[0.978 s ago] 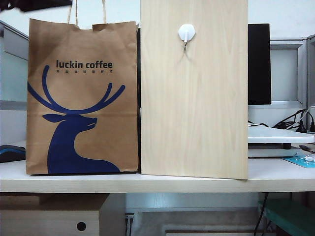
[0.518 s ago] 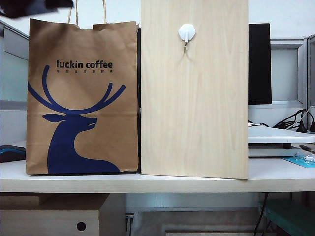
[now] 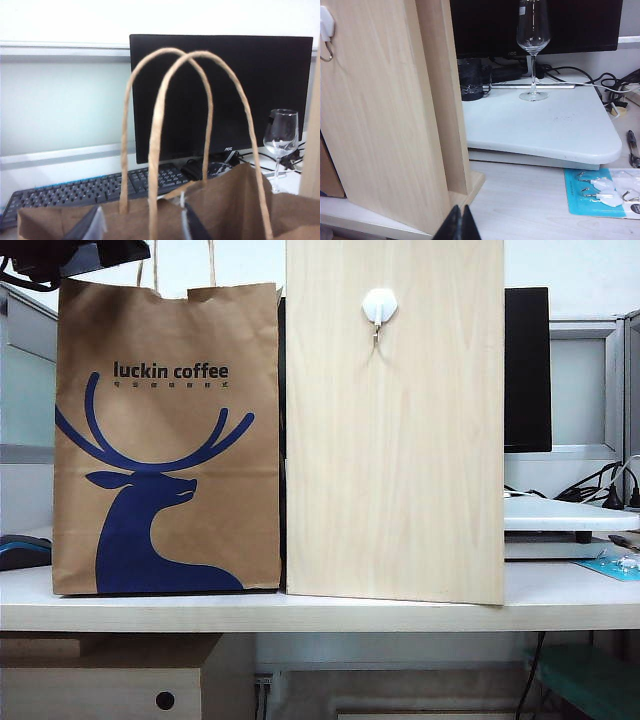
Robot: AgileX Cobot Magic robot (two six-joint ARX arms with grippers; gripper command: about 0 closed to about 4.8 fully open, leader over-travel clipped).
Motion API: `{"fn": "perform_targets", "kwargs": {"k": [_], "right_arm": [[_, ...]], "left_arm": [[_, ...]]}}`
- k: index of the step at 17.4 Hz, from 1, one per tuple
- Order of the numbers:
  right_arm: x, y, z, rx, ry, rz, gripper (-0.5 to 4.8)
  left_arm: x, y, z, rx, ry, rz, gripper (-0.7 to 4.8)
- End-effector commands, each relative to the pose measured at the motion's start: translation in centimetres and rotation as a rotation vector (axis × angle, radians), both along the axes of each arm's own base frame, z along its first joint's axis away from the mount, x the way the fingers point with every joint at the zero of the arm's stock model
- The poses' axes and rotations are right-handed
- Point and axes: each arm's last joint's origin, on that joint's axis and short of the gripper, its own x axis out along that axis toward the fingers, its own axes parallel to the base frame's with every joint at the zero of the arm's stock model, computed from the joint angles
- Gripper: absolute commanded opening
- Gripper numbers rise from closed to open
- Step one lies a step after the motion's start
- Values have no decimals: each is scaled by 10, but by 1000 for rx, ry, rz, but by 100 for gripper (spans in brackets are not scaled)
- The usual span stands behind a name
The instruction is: Pick up the paper bag and hang it on the hook.
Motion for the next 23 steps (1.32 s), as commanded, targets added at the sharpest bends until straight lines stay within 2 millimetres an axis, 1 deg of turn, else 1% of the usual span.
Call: {"fn": "perform_targets", "kwargs": {"k": [1,2,4,6,7,9,10,11,12,14,15,16,17,20,21,22,23], "right_arm": [[0,0,2,1,-12,3,0],[0,0,2,1,-12,3,0],[0,0,1,1,-12,3,0],[0,0,2,1,-13,-1,0],[0,1,3,24,-17,21,0],[-2,3,8,145,-30,132,-1],[-3,5,11,176,-35,219,-1],[-6,9,13,180,-31,356,0],[-7,10,13,177,-24,427,1],[-11,13,15,152,-32,566,3],[-12,14,17,171,-29,599,3],[-13,15,20,181,-42,642,3],[-14,15,22,172,-58,655,3],[-15,14,25,171,-88,648,3],[-15,14,25,171,-90,646,3],[-15,14,25,172,-90,645,3],[-15,14,25,173,-92,639,3]], "left_arm": [[10,-9,9,65,-9,-21,210],[10,-13,12,63,-10,-13,210],[11,-13,14,65,-9,-15,210],[12,-14,9,79,39,-16,210],[12,-14,6,87,69,-17,210],[13,-14,5,92,83,-18,208],[13,-14,5,92,83,-18,180],[13,-14,5,88,83,-18,114],[13,-14,5,87,79,-18,78],[13,-14,6,85,70,-18,74],[12,-14,6,84,67,-18,48],[12,-14,6,83,66,-18,9],[12,-14,6,83,68,-18,-6],[9,-13,11,79,56,-18,-6],[5,-12,16,75,41,-18,-6],[-5,-9,25,73,24,-29,-6],[-11,-7,29,76,32,-29,-6]]}}
